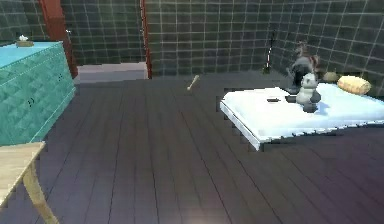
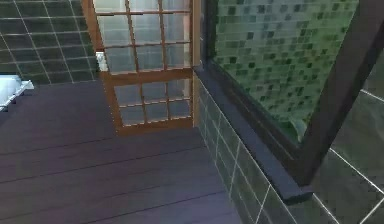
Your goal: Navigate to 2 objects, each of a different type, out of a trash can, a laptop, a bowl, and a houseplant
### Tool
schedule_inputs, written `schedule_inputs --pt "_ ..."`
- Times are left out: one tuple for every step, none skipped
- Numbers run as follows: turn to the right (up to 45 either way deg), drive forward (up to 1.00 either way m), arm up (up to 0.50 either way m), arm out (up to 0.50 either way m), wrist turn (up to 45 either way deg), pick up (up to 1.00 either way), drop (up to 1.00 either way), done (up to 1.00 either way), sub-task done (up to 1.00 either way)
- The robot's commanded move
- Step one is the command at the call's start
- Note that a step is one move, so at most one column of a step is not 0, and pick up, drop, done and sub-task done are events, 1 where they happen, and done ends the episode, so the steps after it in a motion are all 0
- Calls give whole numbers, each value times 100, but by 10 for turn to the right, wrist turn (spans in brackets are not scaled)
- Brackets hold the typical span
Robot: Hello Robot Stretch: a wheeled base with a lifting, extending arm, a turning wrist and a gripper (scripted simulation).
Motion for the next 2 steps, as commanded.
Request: schedule_inputs --pt "0 100 0 0 0 0 0 0 0" --pt "30 0 0 0 0 0 0 0 0"
